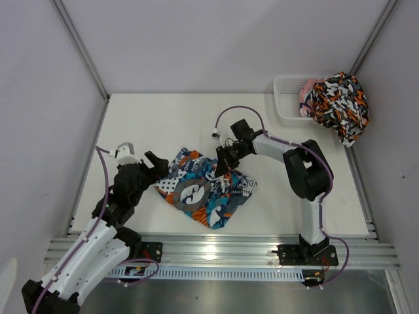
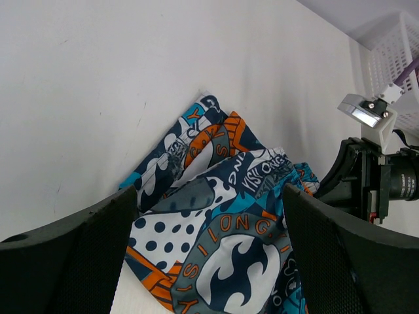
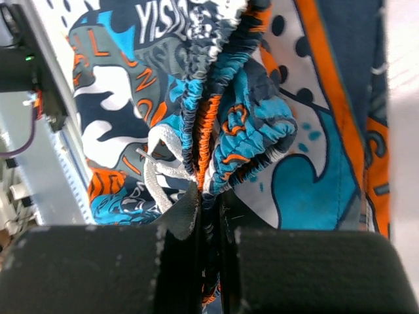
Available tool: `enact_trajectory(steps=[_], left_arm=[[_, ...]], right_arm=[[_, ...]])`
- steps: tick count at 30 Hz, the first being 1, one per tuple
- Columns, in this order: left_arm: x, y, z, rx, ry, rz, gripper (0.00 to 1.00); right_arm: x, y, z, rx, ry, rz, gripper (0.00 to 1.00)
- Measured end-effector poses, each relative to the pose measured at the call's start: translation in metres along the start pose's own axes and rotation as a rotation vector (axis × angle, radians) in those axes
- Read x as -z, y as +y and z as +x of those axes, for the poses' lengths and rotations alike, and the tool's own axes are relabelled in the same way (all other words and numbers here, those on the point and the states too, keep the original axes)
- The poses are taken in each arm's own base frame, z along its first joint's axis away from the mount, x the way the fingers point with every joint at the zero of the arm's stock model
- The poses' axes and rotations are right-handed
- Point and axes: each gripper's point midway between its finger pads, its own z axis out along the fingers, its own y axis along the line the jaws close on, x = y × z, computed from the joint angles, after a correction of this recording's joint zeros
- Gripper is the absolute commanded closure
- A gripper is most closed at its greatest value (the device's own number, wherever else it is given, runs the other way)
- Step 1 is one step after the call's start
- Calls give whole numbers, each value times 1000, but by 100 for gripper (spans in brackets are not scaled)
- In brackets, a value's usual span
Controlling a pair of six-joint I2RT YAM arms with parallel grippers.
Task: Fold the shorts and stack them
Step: Fold the shorts
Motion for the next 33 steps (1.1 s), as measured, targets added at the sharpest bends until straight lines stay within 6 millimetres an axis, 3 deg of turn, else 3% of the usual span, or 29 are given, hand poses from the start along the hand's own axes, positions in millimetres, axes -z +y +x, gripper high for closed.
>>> enact_trajectory(steps=[4,9,10,11,14,21,25,26,33], left_arm=[[-1,-2,3,-6,10,14,7],[-1,-2,9,-8,30,22,6],[-1,-1,11,-8,34,26,6],[0,0,14,-7,41,30,6],[2,4,26,-5,69,36,6],[4,5,45,5,136,56,6],[4,9,61,29,175,64,6],[4,10,67,34,191,65,6],[3,3,97,3,296,75,7]], right_arm=[[0,-10,2,-3,2,56,90],[-1,-30,9,-27,8,155,80],[-1,-32,9,-32,7,170,70],[-1,-36,9,-38,5,189,48],[2,-34,2,-45,-22,198,28],[14,-46,-13,-38,-78,311,15],[27,-51,-20,-53,-106,382,13],[31,-50,-23,-54,-118,399,7],[71,-44,-55,-60,-265,527,7]])
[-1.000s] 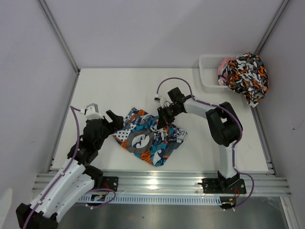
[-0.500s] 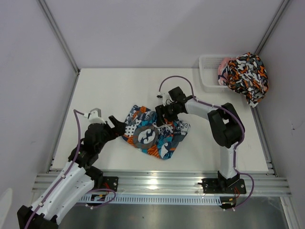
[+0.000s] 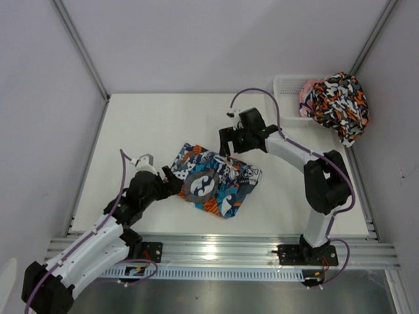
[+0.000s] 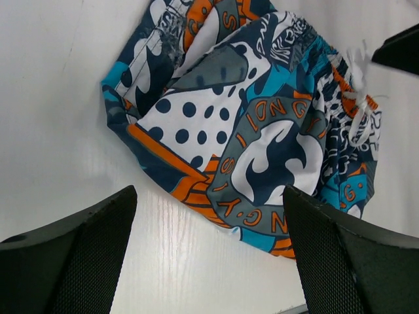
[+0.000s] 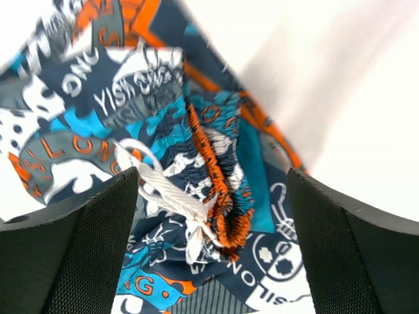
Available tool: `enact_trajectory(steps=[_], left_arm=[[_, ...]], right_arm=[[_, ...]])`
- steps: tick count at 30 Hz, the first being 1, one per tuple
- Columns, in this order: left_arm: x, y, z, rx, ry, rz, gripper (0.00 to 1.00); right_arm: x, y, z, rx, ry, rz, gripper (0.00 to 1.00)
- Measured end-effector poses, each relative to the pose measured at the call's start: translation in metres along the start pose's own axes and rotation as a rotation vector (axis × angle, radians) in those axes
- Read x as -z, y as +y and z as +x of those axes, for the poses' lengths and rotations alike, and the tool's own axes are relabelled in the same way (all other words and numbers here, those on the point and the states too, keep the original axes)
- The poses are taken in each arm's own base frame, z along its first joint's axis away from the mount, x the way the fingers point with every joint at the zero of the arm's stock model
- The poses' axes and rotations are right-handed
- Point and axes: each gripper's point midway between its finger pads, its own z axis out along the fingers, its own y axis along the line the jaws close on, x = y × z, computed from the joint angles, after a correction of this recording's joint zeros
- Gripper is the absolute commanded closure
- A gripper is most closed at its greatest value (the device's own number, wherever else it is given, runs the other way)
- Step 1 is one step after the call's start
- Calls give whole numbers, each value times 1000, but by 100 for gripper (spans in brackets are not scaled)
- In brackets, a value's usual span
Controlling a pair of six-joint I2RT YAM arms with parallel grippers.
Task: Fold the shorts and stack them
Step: Fold the shorts, then neatly place the folded shorts to the corner
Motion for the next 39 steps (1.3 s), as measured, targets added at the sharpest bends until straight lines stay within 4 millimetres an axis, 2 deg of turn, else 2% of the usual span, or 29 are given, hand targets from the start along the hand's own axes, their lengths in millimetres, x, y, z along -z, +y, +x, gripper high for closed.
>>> enact_trajectory(steps=[3,8,11,16,20,24,29,35,39], left_arm=[[0,-7,-2,-56,26,-13,7],[-5,-50,-31,-212,27,6,3],[-3,-74,-35,-328,31,16,2],[-8,-105,-25,-496,84,31,2],[-25,-122,3,-618,159,43,2],[-46,-116,36,-709,251,39,1],[-66,-104,65,-776,331,11,1],[-88,-97,94,-824,406,-19,1],[-102,-96,105,-837,435,-42,1]], right_arm=[[15,-4,-15,-33,-64,32,7],[47,-12,-20,-117,-143,81,8],[61,-19,-13,-170,-168,106,7],[76,-38,9,-273,-183,171,7],[90,-57,28,-375,-194,207,8],[107,-73,33,-448,-233,232,8],[122,-67,25,-451,-280,217,8],[140,-67,21,-470,-339,213,8],[151,-72,21,-490,-367,221,8]])
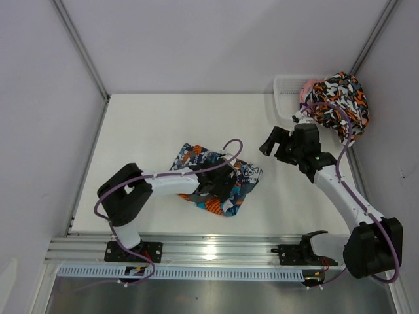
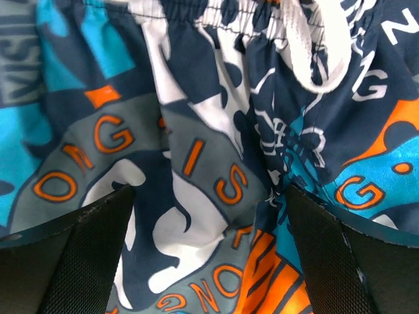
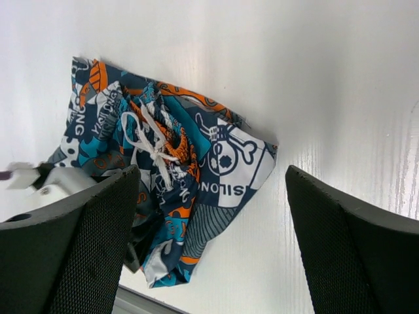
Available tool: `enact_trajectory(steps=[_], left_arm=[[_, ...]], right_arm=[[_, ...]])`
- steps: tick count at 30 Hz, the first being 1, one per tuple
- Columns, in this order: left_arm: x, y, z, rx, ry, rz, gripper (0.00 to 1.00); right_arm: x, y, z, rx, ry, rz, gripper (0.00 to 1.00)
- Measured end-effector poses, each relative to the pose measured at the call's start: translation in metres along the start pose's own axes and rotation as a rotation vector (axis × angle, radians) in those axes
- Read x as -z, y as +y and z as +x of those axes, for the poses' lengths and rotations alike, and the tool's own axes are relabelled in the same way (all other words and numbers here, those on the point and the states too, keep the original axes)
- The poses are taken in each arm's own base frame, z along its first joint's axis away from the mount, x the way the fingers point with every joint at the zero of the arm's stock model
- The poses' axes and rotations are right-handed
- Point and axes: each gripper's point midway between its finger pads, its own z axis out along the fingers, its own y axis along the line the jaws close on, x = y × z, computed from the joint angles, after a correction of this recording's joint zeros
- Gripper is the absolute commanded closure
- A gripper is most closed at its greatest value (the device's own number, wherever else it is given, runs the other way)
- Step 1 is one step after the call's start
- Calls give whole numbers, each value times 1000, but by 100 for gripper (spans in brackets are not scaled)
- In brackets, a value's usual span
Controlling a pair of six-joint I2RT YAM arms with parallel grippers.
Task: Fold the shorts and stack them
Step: Neatly place the folded shorts to the corner
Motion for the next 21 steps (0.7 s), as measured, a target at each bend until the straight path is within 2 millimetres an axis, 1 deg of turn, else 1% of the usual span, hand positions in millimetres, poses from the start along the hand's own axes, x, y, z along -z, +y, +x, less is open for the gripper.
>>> enact_trajectory(steps=[2,5,7,9,16,21], left_arm=[[-7,-3,-2,13,10,-2,1],[-17,-4,-11,66,6,24,1],[-23,6,-19,114,-6,29,1],[-28,23,-25,161,-14,16,1],[-44,110,-41,342,-6,-102,1],[-52,152,-46,418,41,-161,1]], right_arm=[[5,-1,-2,-10,-11,-4,8],[11,0,-7,-23,-29,-17,9],[15,4,-9,-23,-36,-35,9],[18,8,-9,-23,-38,-52,9],[21,18,-8,-21,-25,-110,9],[23,24,2,-19,2,-160,8]])
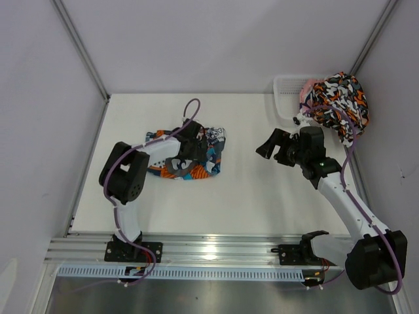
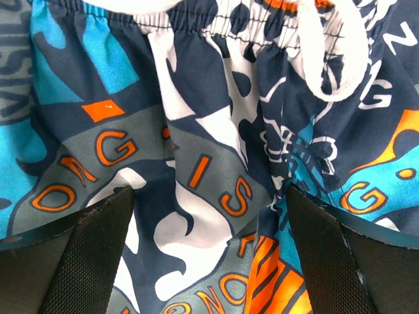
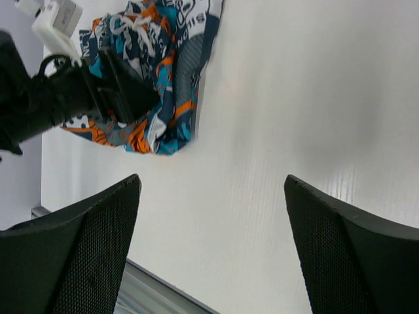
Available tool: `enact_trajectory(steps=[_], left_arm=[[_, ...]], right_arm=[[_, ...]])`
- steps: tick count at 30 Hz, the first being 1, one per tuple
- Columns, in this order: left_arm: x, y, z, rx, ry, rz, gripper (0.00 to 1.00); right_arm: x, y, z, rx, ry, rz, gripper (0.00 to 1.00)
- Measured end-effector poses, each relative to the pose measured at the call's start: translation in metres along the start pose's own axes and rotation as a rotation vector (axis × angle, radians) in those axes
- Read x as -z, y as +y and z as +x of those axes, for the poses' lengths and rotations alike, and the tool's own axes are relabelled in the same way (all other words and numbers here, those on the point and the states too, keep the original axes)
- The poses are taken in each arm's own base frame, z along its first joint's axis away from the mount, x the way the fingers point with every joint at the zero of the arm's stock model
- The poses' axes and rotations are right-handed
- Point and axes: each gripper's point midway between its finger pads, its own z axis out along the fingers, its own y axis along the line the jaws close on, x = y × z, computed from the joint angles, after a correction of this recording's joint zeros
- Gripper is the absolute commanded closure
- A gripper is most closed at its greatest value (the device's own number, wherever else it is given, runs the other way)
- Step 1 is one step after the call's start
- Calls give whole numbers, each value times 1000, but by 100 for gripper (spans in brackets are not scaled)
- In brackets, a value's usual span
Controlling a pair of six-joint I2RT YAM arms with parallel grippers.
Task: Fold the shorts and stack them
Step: Neatly place the folded shorts to the corner
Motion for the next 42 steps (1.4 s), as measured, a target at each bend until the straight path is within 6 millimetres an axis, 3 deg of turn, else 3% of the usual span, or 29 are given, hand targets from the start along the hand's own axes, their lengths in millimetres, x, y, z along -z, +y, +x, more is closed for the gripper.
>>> enact_trajectory(steps=[7,12,18,26,34,42], left_arm=[[-17,22,-28,27,37,-35,1],[-20,60,-37,101,53,-42,6],[-31,112,-59,189,87,-87,3],[-59,150,-109,260,79,-106,1],[-72,182,-133,232,75,-144,1],[-79,237,-151,160,36,-220,1]], right_arm=[[15,15,1,16,-13,-70,8],[27,25,-3,32,-41,-110,8],[26,28,0,31,-23,-126,8],[24,29,2,31,-9,-137,8],[22,33,5,33,10,-166,8],[22,39,3,44,5,-204,8]])
